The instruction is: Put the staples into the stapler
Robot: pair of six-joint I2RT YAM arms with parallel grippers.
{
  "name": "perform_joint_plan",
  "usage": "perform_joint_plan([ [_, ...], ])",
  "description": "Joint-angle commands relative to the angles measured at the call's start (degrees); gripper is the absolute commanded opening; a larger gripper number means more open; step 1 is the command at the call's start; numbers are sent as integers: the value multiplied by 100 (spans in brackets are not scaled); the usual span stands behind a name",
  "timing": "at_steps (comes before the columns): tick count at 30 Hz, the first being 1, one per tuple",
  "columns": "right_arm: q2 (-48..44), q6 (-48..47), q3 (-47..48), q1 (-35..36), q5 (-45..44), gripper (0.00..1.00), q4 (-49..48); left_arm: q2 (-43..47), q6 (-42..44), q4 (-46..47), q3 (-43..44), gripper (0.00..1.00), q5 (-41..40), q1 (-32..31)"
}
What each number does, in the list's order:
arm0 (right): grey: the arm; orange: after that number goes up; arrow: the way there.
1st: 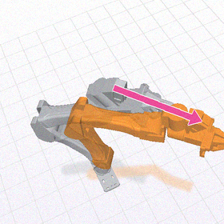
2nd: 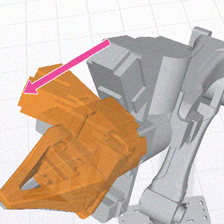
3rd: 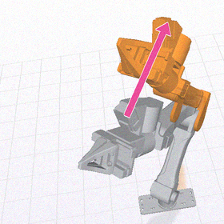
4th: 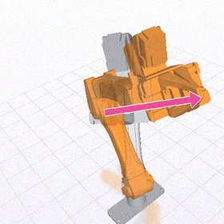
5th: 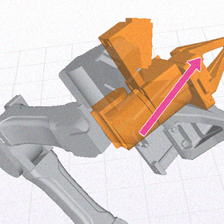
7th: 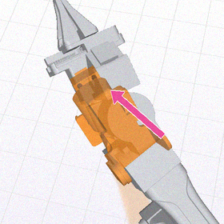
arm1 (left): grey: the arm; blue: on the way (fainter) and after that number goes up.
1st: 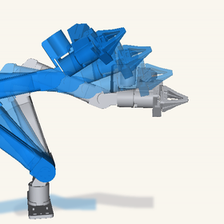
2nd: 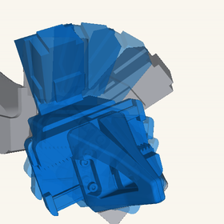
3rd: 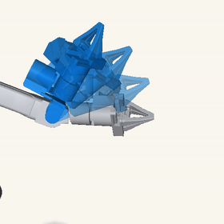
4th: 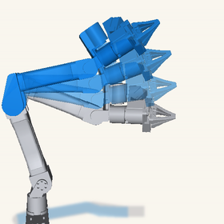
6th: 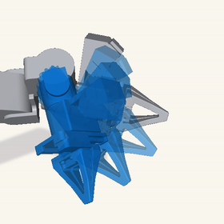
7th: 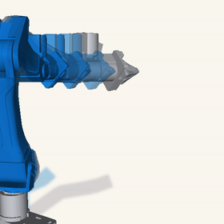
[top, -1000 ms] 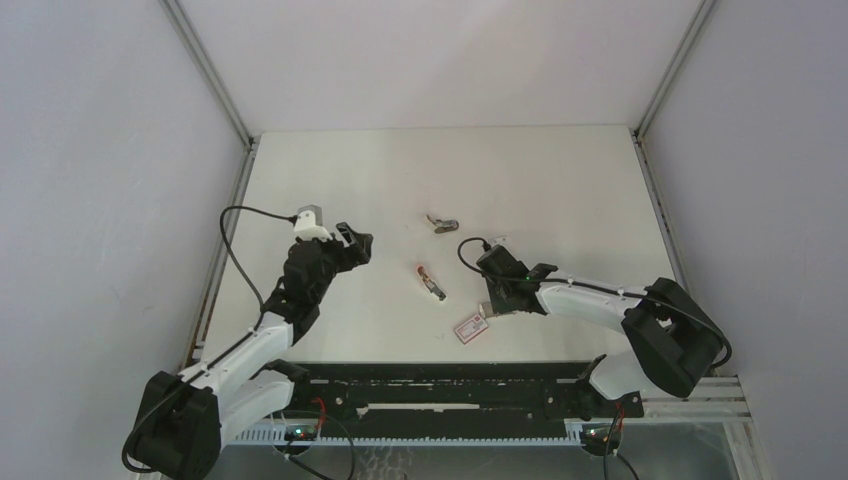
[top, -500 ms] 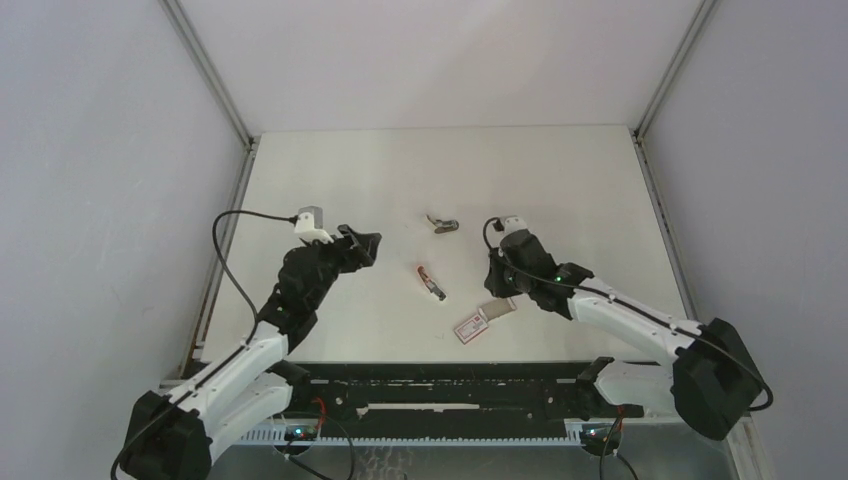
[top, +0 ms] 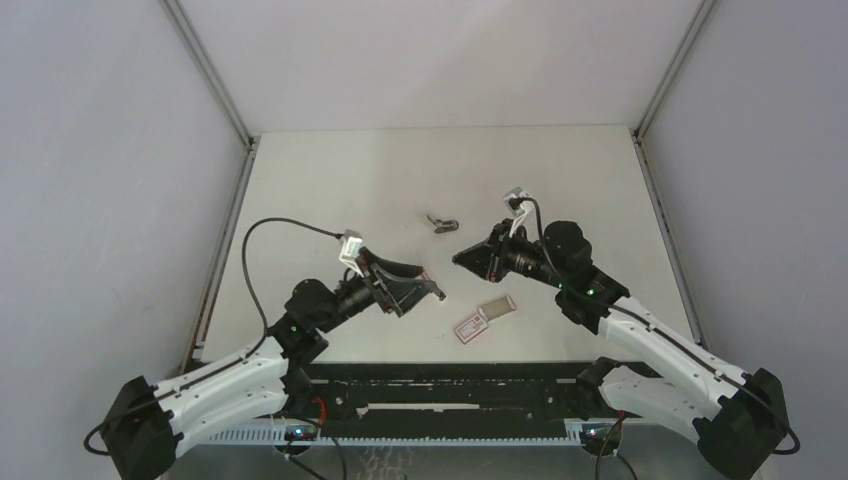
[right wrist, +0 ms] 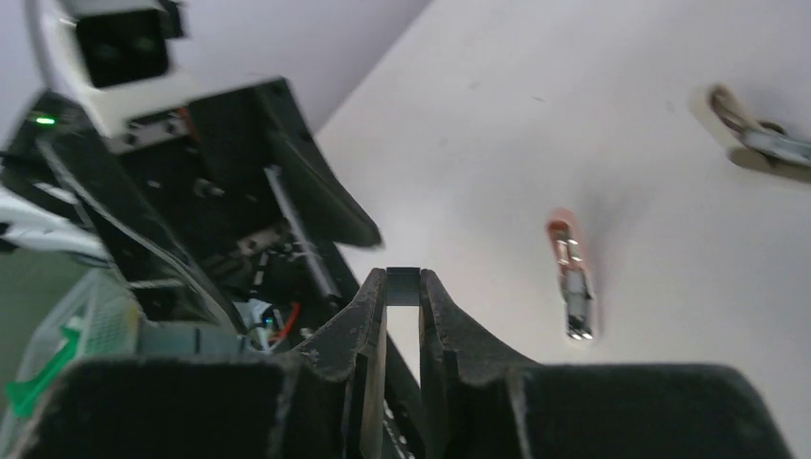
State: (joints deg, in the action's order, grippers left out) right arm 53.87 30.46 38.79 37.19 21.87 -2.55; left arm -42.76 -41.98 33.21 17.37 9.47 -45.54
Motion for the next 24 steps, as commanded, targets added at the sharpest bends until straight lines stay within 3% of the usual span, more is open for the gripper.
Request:
perform_joint_plan([
  [1,-109,551,27,4,926,13,-1284,-431,-214,1036,332,81,792,-393],
  [10,-104,652,28,315,1400,14,-1792,-889,-326,1674,627,72,1109,-588],
  [24,70,804,37,443,1847,15,-2203,-766,-333,1733,663,54,1120,-605],
])
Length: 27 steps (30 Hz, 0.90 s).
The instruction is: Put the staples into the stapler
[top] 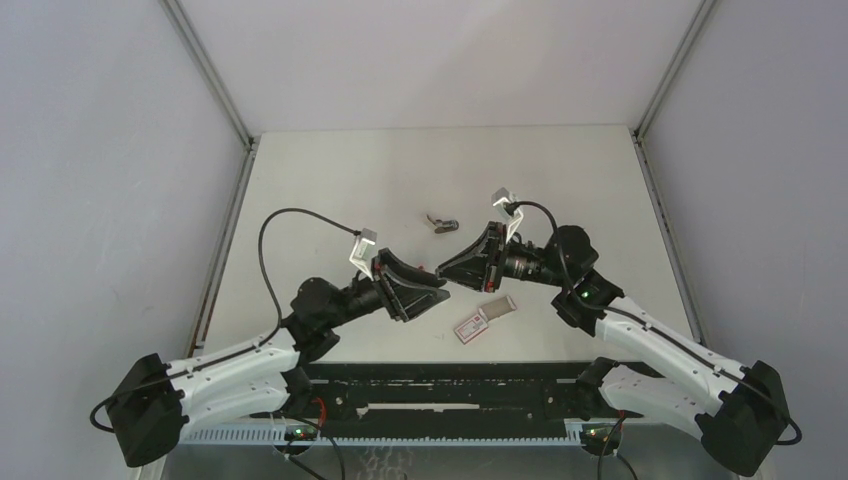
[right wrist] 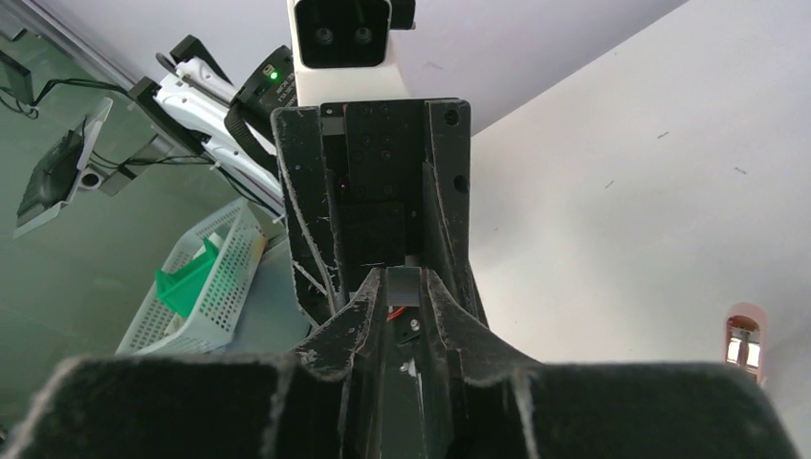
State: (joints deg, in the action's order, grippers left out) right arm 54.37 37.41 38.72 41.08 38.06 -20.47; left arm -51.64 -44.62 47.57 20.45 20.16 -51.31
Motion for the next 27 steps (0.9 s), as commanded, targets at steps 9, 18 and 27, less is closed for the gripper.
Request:
perform_joint_plan([
  [9,52,90,39,86,371,15,-359,227,-64,358,328,47,21,-28],
  [18,90,139,39,86,530,15,-376,251,-91,384,339,34,-4,-28],
  [27,87,148,40,56,628,16,-223,247,-23,384,289,21,-5,-28],
])
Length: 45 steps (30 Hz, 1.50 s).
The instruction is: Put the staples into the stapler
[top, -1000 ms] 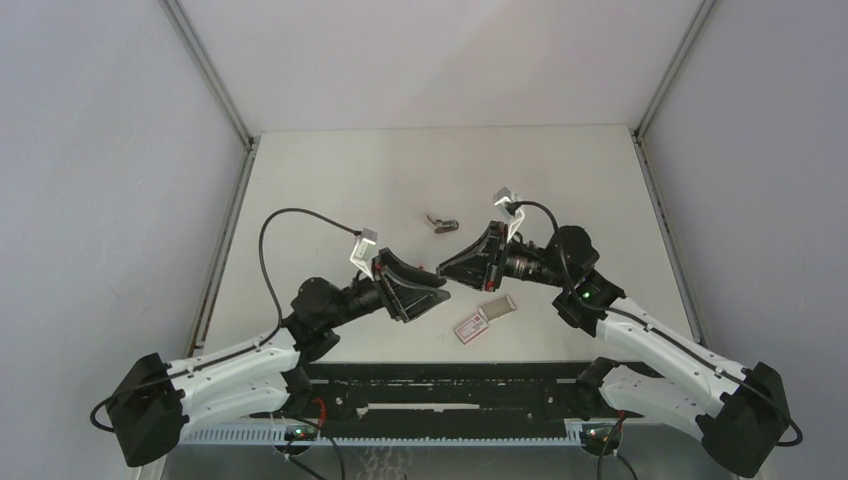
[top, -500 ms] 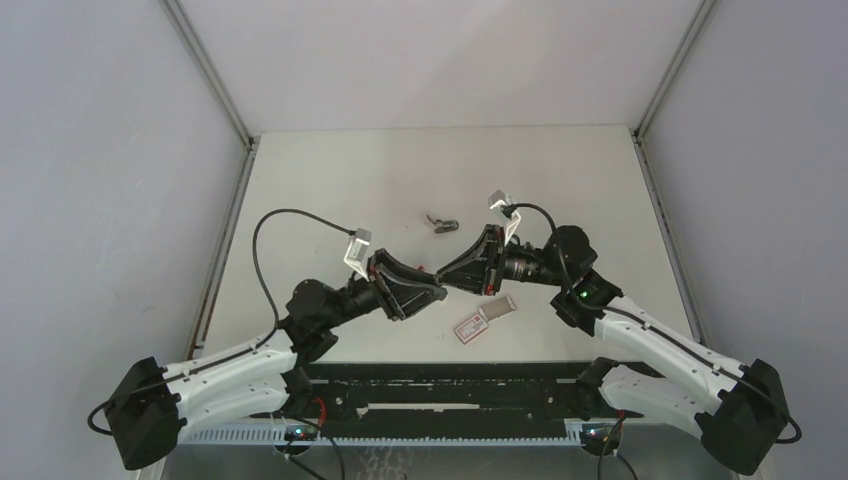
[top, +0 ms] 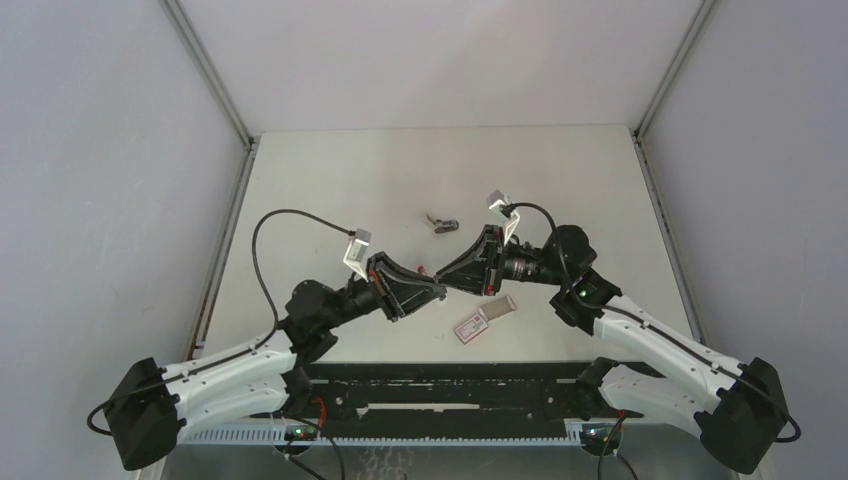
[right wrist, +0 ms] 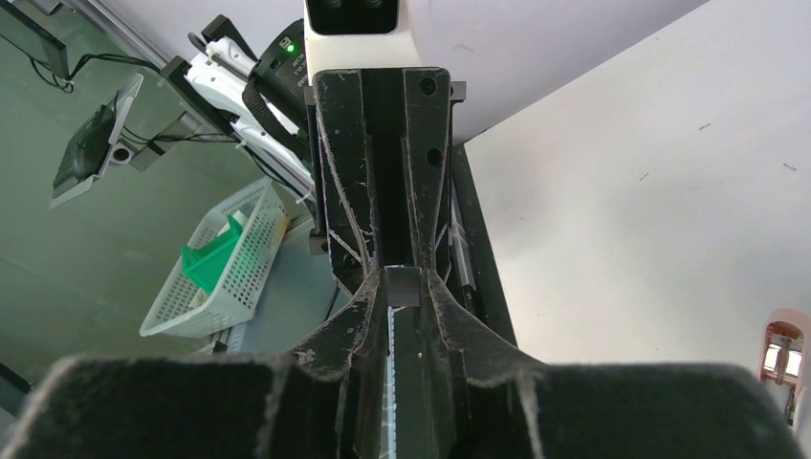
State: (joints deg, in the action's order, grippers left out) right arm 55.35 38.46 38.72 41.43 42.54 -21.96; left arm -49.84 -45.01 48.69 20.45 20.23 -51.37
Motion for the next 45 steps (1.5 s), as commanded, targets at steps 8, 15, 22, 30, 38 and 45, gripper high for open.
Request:
perform_joint_plan([
  [8,-35,-44,40,-76,297,21,122,38,67,273,271,18,78,-22],
  [15,-262,-311,44,-355,355,42,486,-79,142,61,237,15,369,-26],
  [22,-441,-609,51,-691,469,52,852,-148,590,-893,358,13,707,-22],
  [30,-179,-2122,808,-764,652,57,3199,-246,1853,-2846,831,12,1199,-22],
  [38,231,-2884,1136,-489,1083,54,4516,-401,2270,-3307,979,11,1411,-267],
  [45,447,-2969,1166,-183,1154,51,4574,-409,2399,-3500,1057,11,1456,-455],
])
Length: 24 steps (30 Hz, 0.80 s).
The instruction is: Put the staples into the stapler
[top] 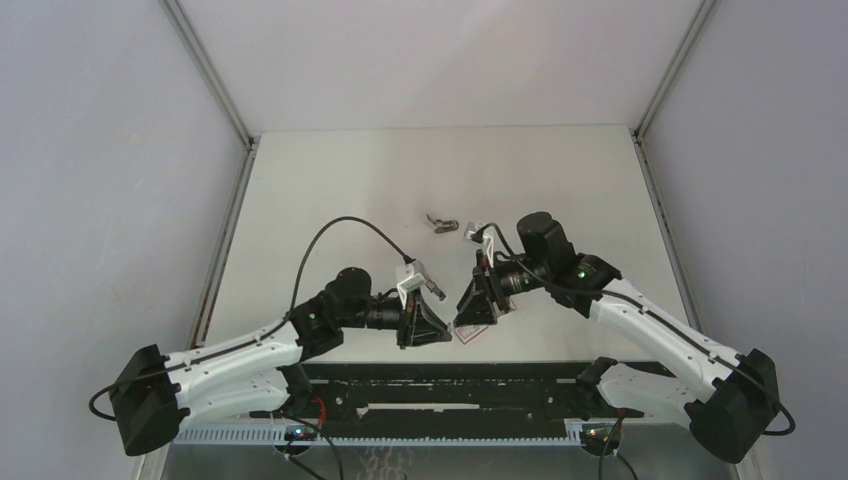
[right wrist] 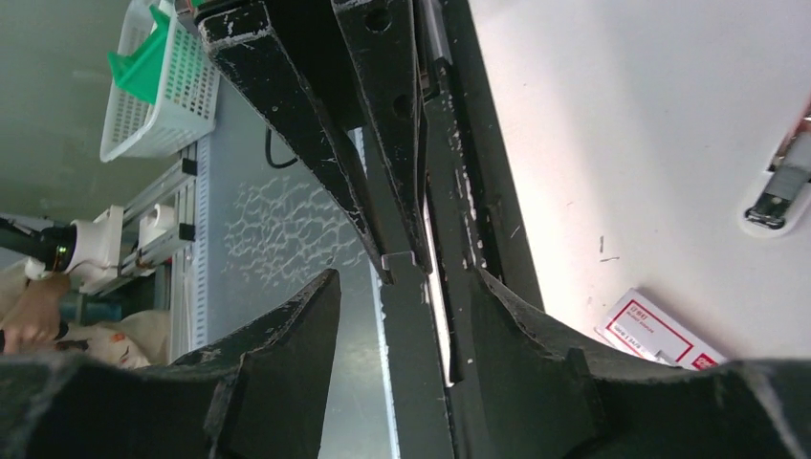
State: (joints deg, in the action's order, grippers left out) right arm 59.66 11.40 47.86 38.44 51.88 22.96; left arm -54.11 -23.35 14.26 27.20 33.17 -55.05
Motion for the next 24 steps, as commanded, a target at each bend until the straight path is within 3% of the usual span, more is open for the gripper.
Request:
perform_joint_plan([
  [1,38,-254,255,157,222,51,59,27,235,-63,390,11,170,-98],
  [13,353,-198,249,457,257,44,-199,19,239,-72,418,11,235,-197],
  [24,405,-195,251,498,517,27,-244,44,249,-89,419,10,204,-216],
])
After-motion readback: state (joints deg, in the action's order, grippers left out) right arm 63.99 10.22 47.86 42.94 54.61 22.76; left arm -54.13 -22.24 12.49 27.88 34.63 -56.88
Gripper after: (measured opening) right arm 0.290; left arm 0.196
